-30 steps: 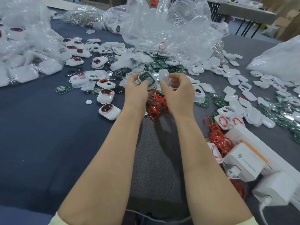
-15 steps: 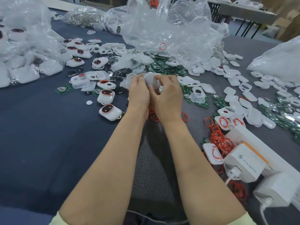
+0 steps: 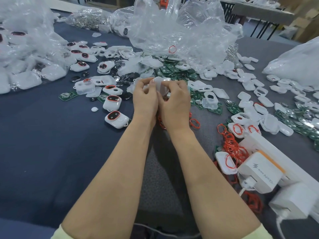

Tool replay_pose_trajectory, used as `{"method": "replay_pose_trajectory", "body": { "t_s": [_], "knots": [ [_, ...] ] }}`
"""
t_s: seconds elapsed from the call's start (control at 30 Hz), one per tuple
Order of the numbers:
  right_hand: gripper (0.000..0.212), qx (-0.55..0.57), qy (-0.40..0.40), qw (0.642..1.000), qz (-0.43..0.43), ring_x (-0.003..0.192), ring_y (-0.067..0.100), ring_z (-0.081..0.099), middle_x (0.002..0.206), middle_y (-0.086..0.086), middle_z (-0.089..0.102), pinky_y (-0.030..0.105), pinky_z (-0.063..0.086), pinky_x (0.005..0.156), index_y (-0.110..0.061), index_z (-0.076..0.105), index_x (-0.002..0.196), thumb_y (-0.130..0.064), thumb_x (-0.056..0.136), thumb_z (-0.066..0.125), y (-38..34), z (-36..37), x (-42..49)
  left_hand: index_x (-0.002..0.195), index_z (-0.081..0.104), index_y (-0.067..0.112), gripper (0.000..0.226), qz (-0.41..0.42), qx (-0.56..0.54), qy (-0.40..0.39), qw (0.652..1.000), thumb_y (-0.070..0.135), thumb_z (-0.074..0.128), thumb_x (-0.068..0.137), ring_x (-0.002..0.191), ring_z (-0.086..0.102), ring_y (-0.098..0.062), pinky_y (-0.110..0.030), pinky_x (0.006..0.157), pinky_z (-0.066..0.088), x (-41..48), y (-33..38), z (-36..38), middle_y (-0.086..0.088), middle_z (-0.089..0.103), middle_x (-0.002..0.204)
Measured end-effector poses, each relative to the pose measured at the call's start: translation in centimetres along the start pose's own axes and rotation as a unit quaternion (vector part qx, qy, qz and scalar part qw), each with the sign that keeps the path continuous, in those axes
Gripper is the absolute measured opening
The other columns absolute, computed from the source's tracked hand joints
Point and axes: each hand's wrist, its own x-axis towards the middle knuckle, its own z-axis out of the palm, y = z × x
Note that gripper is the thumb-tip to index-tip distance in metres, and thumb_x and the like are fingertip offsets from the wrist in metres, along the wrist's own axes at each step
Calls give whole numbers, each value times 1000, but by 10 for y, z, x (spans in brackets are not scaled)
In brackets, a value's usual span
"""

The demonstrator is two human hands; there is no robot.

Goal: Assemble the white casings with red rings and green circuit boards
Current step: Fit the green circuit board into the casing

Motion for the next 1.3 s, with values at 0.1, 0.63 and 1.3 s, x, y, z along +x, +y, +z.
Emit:
{"method": "replay_pose_trajectory", "body": {
  "t_s": [0.1,0.63,1.3],
  "knots": [
    [20,-18,-7,1000,-13,87,28,53,97,11,53,34,40,77,-3,67,96,-21,87,65,1,3,-1,82,53,20,23,13,4,12,1000,6,46,99,54,51,-1,-17,57,46,2,0,-1,2,54,70],
    [15,297,-63,935,181,79,16,57,80,2,63,31,48,75,-18,64,82,-6,90,61,25,-26,23,101,60,13,12,9,83,-147,986,9,48,99,93,59,-24,-43,76,57,-8,7,0,-17,60,111],
    [10,410,-71,871,263,72,12,61,86,4,62,20,55,66,-9,59,93,-1,94,53,30,-48,29,81,51,21,16,120,280,-167,938,16,59,94,84,65,-28,-45,86,52,-1,-4,-2,1,61,77]
  ]
}}
